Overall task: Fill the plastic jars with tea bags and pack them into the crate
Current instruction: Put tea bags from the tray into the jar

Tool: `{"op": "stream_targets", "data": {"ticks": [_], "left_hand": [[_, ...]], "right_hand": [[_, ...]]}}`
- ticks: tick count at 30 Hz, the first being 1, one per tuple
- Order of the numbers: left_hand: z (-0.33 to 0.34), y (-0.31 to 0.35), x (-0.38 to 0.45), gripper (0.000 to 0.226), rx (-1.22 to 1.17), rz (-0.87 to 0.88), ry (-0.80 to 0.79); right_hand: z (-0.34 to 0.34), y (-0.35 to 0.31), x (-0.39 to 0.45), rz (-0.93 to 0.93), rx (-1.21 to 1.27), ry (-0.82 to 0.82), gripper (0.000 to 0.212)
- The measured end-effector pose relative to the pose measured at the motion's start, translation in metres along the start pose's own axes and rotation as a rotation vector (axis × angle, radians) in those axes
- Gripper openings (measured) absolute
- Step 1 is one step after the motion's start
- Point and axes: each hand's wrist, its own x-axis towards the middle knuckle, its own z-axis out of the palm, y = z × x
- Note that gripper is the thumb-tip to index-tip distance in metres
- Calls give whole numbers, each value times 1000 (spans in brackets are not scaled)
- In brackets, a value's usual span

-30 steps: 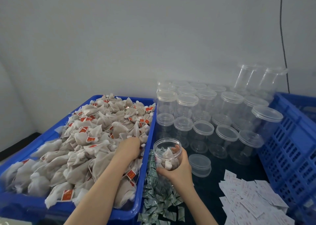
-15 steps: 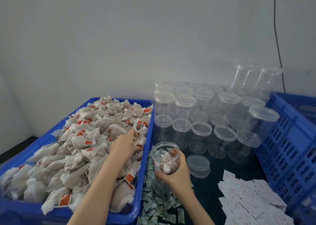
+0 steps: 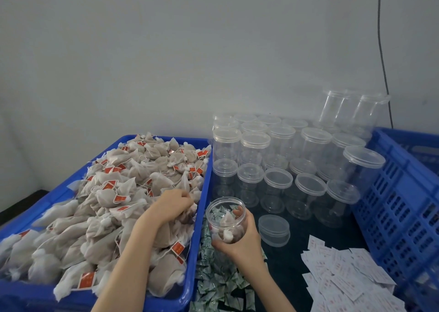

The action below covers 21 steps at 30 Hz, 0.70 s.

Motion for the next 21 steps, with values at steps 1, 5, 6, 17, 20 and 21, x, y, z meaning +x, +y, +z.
{"op": "stream_targets", "data": {"ticks": [1,5,6,17,20,21], "left_hand": [[1,0,1,25,36,-1,52],[3,3,3,27,165,15,213],[2,5,3,26,133,35,261],[8,49,-33,28,-418,528,690],[13,52,-35,37,-422,556,595],[16,52,-34,37,-396,566,539]], "right_hand": [[0,0,0,2,0,-2,82],[1,1,-1,11,1,-15,86],[1,1,-1,13,3,-20,88],[3,0,-1,10,-7,-17,84],[5,-1,-1,-4,-1,17,80],[5,-1,0,-5,0,24,79]]}}
